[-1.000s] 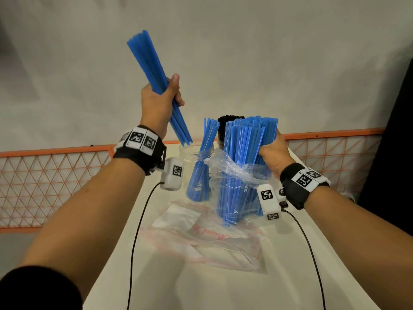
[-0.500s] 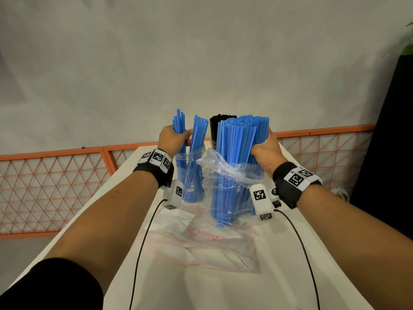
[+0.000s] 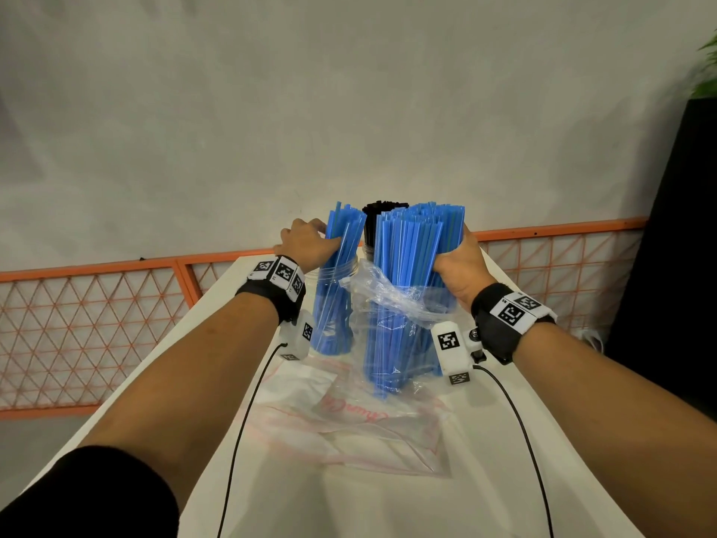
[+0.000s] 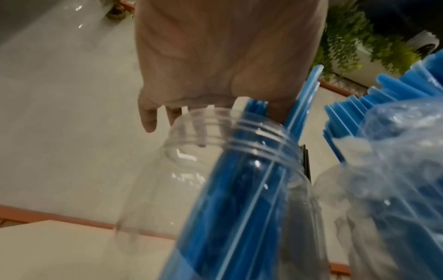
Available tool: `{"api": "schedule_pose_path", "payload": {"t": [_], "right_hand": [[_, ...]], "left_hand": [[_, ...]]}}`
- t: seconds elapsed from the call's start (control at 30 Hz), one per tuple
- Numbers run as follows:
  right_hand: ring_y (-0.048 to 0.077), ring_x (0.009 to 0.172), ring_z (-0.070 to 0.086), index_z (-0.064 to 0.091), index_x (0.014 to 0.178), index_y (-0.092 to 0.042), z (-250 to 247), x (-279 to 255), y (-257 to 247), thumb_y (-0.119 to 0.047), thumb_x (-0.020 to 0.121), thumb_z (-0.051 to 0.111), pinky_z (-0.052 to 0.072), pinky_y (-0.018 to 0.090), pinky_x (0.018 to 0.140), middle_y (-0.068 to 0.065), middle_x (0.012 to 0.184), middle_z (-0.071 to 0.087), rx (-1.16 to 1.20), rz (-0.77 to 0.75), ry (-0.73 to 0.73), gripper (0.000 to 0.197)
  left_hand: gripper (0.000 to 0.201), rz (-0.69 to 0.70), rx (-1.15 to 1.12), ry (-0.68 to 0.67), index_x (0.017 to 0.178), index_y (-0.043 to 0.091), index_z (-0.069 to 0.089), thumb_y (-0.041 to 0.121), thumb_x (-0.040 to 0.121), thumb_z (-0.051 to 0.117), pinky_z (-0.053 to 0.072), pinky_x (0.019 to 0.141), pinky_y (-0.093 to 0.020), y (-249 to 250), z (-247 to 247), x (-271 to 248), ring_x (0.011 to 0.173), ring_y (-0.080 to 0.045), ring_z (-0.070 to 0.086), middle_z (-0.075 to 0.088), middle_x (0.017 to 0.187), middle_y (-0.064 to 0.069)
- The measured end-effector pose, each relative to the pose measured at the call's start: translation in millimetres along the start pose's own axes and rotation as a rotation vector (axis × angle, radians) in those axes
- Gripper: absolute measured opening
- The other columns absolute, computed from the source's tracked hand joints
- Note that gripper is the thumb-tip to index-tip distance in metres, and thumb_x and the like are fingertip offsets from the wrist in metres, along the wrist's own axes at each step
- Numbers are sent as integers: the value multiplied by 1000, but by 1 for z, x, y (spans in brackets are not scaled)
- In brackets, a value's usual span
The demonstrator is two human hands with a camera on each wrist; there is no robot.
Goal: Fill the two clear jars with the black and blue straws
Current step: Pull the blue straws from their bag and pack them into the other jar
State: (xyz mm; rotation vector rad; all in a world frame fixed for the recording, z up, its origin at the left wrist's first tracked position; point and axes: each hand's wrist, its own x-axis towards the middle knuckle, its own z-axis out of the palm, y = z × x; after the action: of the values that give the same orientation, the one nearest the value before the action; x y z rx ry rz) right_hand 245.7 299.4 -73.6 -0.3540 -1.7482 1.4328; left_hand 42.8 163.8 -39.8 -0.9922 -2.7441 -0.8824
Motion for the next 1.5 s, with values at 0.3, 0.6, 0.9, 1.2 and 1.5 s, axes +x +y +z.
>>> {"api": "schedule_pose_path", "payload": {"t": [0.3, 0.6, 0.9, 1.2, 1.5], "right_hand": [[22, 101, 67, 55, 119, -5, 0, -2, -1, 4, 78, 74, 59, 34, 81, 14, 111, 68, 6, -10, 6, 45], [22, 100, 67, 55, 118, -7, 0, -2, -1, 4, 79, 73, 59, 35, 79, 14, 111, 67, 3, 17, 4, 45], [23, 101, 67, 55, 118, -7, -1, -3, -2, 5, 79, 71, 59, 38, 82, 15, 111, 67, 21, 8, -1, 44], [23, 103, 67, 56, 117, -9, -2, -5, -2, 5, 78, 73, 59, 32, 80, 13, 111, 68, 37, -27, -14, 45], [21, 101, 68, 58, 121, -6, -11, -8, 0, 2, 75, 78, 59, 34, 82, 10, 109, 70, 58, -52, -41, 51]], "left_hand": [[14, 135, -582, 274, 89, 22, 61, 29, 85, 72, 46, 77, -31, -3, -23, -2, 83, -14, 54, 55, 93, 1], [28, 212, -600, 175, 98, 9, 63, 19, 80, 82, 61, 62, -33, 14, -22, -12, 72, -17, 60, 56, 88, -4], [26, 80, -584, 55, 88, 11, 62, -8, 88, 44, 57, 60, -29, 10, -28, -14, 68, -20, 64, 63, 84, -11], [6, 337, -590, 80, 86, 19, 70, 20, 84, 75, 58, 70, -26, 31, -27, -69, 72, -9, 65, 68, 80, 1], [52, 336, -394, -6, 132, 13, 56, 27, 86, 74, 46, 78, -10, 54, 8, -78, 99, -9, 63, 64, 116, 3]]}}
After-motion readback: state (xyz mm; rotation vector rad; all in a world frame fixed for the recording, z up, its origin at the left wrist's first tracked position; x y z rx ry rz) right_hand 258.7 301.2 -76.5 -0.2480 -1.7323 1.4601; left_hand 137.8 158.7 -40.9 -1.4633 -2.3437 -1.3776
